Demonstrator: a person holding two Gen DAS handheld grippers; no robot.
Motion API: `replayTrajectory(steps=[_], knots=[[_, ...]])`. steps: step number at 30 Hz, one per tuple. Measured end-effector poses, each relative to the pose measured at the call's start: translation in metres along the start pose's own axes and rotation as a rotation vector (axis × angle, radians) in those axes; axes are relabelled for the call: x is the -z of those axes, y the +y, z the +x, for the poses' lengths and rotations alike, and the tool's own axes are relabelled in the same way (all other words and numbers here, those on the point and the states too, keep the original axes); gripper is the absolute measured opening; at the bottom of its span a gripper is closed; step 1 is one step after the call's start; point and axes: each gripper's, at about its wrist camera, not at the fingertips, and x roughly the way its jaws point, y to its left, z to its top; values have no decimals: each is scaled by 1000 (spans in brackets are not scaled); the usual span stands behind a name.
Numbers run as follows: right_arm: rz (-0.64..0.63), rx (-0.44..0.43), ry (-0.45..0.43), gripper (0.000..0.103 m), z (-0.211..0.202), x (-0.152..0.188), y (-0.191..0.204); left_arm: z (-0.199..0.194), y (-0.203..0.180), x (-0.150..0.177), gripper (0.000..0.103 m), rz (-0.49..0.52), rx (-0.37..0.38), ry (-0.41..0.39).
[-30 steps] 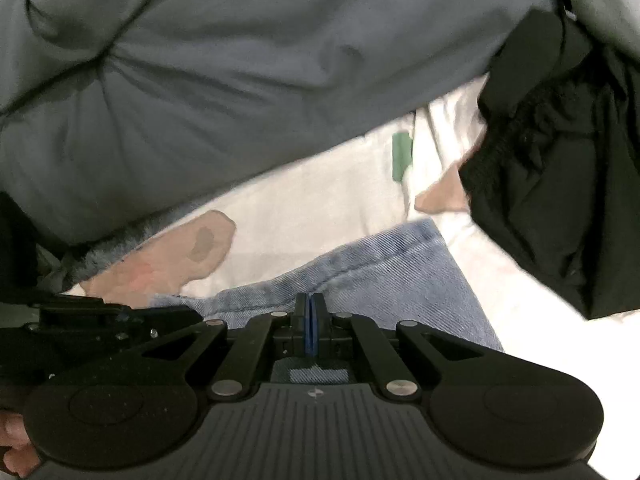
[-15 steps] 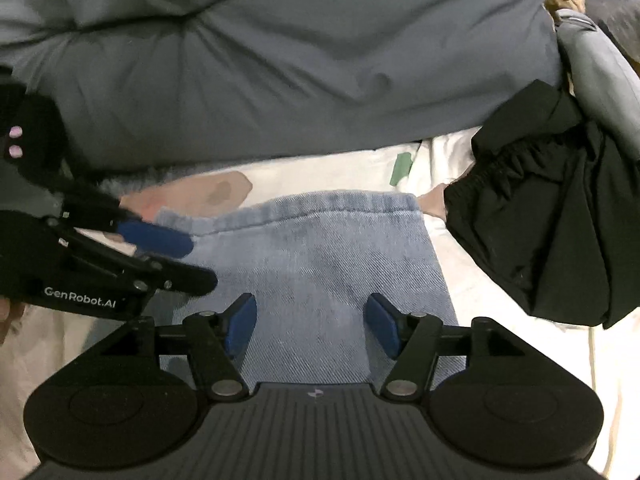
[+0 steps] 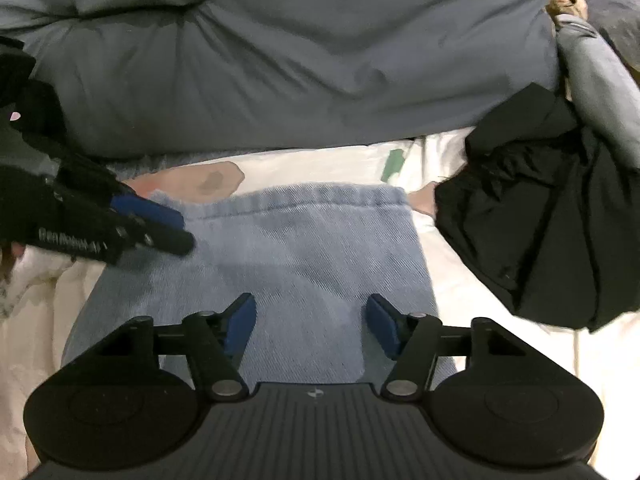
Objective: Fold clothes
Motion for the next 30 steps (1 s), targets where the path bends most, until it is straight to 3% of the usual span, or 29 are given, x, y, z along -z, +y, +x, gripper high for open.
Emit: replayTrajectory(steps=[1, 9, 20, 22, 27, 30], knots=[[1, 2, 4, 65, -3, 3, -1, 0, 2, 1, 3, -1, -2, 2], [-16, 25, 35, 53, -27, 29, -10, 4, 6, 1, 3, 12, -22, 15], [-5, 74, 97, 51, -64, 71, -21, 7, 4, -4, 3, 69, -11, 29], [23, 130, 121, 51, -73, 75, -28, 6, 1, -5, 3, 82, -18, 33], [173, 170, 108, 51, -123, 91, -38, -2, -6, -10, 4, 103, -44, 35], [244, 182, 100, 51, -149, 107, -34, -15, -15, -13, 14, 112, -40, 19]])
